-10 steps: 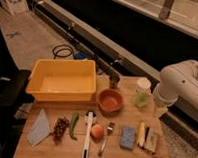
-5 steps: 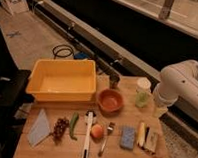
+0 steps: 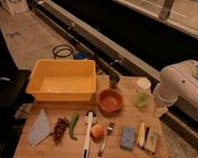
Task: Place banana in paper cup
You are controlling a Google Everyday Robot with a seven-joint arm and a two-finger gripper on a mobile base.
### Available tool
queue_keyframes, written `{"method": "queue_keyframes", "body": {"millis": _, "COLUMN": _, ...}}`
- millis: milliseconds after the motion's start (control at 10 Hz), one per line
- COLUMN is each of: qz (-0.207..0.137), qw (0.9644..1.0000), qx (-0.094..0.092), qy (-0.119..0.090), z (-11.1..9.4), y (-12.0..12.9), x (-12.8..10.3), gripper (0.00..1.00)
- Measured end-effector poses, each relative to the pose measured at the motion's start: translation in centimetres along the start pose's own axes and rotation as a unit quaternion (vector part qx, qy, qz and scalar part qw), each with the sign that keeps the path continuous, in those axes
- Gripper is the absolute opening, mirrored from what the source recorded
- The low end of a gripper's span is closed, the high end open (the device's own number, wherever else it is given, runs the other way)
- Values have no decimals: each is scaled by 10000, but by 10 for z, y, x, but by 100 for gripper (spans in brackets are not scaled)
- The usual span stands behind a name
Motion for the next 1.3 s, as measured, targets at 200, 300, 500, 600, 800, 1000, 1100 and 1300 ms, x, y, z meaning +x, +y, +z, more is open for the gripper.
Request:
{"method": "queue_keyframes", "body": {"millis": 200, "qz": 0, "qw": 10000, "qx": 0, "qy": 0, "z": 0, "y": 0, "x": 0, "gripper": 65}}
{"method": "queue_keyframes", "body": {"millis": 300, "qz": 0, "qw": 10000, "qx": 0, "qy": 0, "z": 0, "y": 0, "x": 0, "gripper": 65}}
{"method": "queue_keyframes", "body": {"millis": 500, "qz": 0, "qw": 10000, "qx": 0, "qy": 0, "z": 0, "y": 0, "x": 0, "gripper": 65}}
{"method": "queue_keyframes", "body": {"millis": 600, "qz": -7, "qw": 10000, "qx": -2, "qy": 10, "z": 0, "y": 0, "x": 0, "gripper": 65}}
{"method": "queue_keyframes", "body": {"millis": 800, "qz": -153, "qw": 9999, "qx": 72, "qy": -5, "z": -5, "y": -2, "x": -7, "gripper": 65}}
{"method": "queue_keyframes", "body": {"millis": 1000, "qz": -404, "qw": 9991, "qx": 67, "qy": -81, "z": 0, "y": 0, "x": -31, "gripper": 65}}
{"method": "queue_keyframes", "body": {"millis": 1100, "qz": -489, "qw": 9988, "qx": 31, "qy": -87, "z": 7, "y": 3, "x": -36, "gripper": 65}}
{"method": "queue_keyframes", "body": {"millis": 1300, "qz": -484, "qw": 9988, "qx": -55, "qy": -78, "z": 21, "y": 6, "x": -33, "gripper": 65}}
